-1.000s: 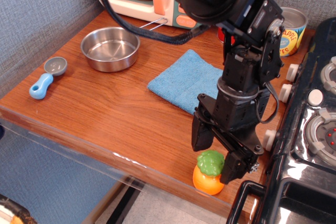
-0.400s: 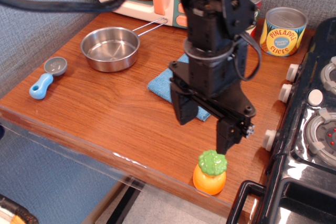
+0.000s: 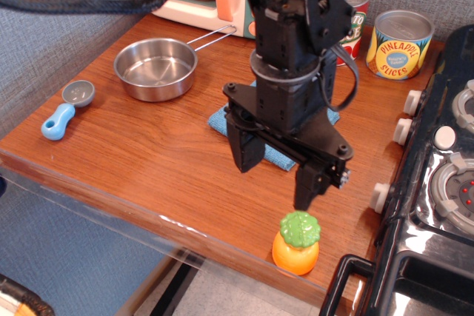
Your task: Place the yellow object in the lower right table corner
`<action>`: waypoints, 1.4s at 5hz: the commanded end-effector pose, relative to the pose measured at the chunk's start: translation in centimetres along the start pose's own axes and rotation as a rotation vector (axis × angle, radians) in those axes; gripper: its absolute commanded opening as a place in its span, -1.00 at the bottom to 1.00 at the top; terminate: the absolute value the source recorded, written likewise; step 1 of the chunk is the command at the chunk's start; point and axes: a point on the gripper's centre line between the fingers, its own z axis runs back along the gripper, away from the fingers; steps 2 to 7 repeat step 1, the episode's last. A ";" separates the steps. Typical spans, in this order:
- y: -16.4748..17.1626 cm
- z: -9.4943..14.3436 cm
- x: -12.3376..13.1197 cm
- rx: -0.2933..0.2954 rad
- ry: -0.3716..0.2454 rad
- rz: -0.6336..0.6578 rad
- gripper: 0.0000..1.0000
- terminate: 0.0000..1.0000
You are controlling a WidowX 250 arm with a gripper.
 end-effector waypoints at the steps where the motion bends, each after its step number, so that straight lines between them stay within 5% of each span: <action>1: -0.3 1.3 -1.4 0.003 -0.034 -0.004 1.00 1.00; 7: -0.3 1.3 -1.4 0.003 -0.034 -0.004 1.00 1.00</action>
